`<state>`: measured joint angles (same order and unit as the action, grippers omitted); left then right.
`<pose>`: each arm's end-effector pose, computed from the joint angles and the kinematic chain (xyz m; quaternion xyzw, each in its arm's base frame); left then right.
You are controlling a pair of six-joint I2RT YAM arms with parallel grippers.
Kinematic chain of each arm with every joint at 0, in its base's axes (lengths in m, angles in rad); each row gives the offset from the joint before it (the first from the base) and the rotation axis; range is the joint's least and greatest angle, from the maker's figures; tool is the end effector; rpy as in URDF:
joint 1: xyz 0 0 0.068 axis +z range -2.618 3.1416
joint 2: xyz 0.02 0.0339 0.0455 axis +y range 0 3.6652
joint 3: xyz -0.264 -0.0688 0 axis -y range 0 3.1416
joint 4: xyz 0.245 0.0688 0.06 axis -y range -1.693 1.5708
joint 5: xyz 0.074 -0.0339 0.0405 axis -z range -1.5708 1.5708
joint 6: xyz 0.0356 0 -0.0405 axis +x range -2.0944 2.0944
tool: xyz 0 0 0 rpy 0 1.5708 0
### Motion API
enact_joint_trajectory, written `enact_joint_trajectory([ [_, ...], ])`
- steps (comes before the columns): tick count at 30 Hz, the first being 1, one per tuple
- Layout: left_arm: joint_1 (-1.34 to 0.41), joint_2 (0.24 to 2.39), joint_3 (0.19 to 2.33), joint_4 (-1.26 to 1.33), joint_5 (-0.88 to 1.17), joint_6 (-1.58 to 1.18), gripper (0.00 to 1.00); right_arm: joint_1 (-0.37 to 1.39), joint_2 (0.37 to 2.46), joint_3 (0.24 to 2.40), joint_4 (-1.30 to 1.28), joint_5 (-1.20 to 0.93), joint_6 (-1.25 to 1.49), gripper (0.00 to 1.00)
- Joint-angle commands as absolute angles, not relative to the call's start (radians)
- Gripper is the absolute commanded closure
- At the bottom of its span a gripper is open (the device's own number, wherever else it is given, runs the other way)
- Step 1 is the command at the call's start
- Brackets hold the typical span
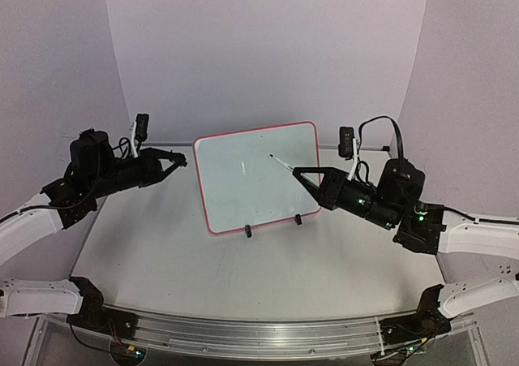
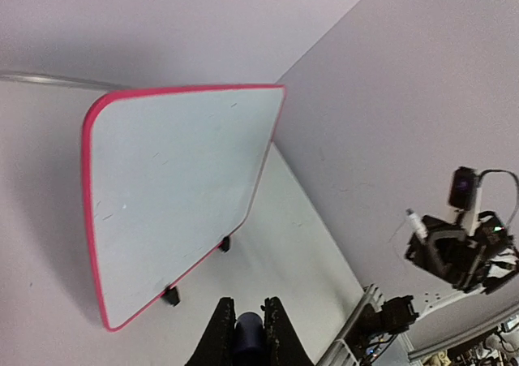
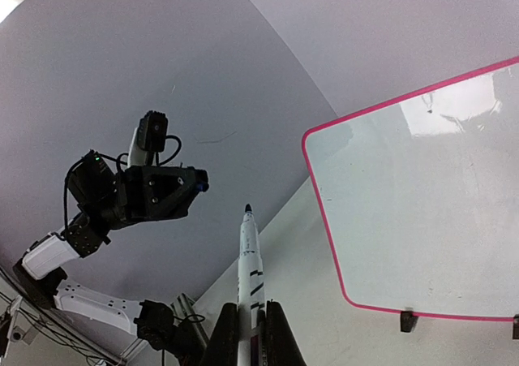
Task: Write a sentence on the whiteboard
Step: Place the pen cap at the center of the board.
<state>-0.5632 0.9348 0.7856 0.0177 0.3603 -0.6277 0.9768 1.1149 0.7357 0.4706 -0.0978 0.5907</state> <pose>0.1800 -0.1285 0.3347 0.0942 0.7433 -0.4753 0.4613 0.1441 0.2195 0.3256 -0.1646 0.6538 0.5442 0.4993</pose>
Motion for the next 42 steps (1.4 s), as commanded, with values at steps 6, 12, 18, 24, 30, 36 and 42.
enact_joint_trajectory([
  [6, -0.563, 1.082, 0.595, -0.148, 0.263, -0.689, 1.0, 0.98, 1.145, 0.835, 0.253, 0.0, 0.478, 1.0],
  [12, -0.563, 1.2, 0.587, -0.152, 0.285, -0.702, 1.0, 0.98, 1.187, 0.836, 0.252, 0.0, 0.48, 1.0],
  [18, -0.564, 1.354, 0.596, -0.124, 0.317, -0.713, 1.0, 0.985, 1.203, 0.842, 0.251, 0.027, 0.474, 1.0],
  [24, -0.567, 1.432, 0.603, -0.099, 0.336, -0.718, 1.0, 0.984, 1.206, 0.842, 0.242, 0.037, 0.47, 1.0],
  [30, -0.568, 1.485, 0.612, -0.093, 0.351, -0.718, 0.98, 0.985, 1.217, 0.847, 0.236, 0.041, 0.467, 1.0],
  [36, -0.567, 1.508, 0.618, -0.092, 0.358, -0.717, 0.86, 0.986, 1.223, 0.852, 0.228, 0.042, 0.462, 1.0],
  [42, -0.568, 1.501, 0.62, -0.095, 0.349, -0.717, 0.74, 0.986, 1.221, 0.857, 0.216, 0.049, 0.457, 1.0],
])
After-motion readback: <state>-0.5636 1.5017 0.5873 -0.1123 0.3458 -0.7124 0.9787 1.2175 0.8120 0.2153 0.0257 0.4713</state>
